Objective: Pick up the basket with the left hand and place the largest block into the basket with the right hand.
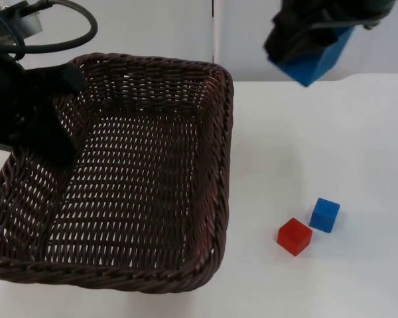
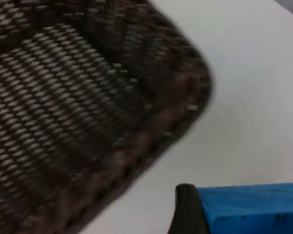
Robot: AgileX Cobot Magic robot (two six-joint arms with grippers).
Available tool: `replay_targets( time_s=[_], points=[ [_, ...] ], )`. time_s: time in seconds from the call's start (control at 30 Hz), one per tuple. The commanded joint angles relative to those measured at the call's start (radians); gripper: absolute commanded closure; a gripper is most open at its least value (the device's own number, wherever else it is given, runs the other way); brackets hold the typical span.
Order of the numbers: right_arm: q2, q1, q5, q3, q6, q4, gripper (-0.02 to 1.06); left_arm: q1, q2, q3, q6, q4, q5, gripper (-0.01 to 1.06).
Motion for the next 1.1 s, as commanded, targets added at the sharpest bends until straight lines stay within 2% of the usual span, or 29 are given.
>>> replay_targets(
  time_s=[0.0, 0.23, 0.47, 0.83, 1.0, 1.07],
  points=[
    [-0.015, 0.031, -0.006, -0.006, -0.008, 0.003, 1.05, -0.003, -0.015, -0.003, -0.003, -0.028, 0.005, 1.05],
    [-0.015, 0.113, -0.005, -0.006, -0.008, 0.003, 1.05, -0.003, -0.015, -0.003, -0.003, -0.028, 0.005, 1.05],
    [-0.015, 0.118, -0.036, -0.006, -0.008, 0.003, 1.05, -0.003, -0.015, -0.003, -0.003, -0.028, 0.005, 1.05],
    [-0.005, 0.118, -0.164, -0.006, -0.008, 0.005, 1.05, -0.003, -0.015, -0.003, -0.003, -0.029, 0.003, 1.05],
    [0.047, 0.118, -0.193, -0.006, -0.008, 0.013, 1.05, -0.003, -0.015, -0.003, -0.003, -0.029, 0.003, 1.05],
    [0.085, 0.118, -0.231, -0.006, -0.008, 0.036, 1.05, -0.003, -0.015, -0.003, -0.003, -0.029, 0.001, 1.05]
  ],
)
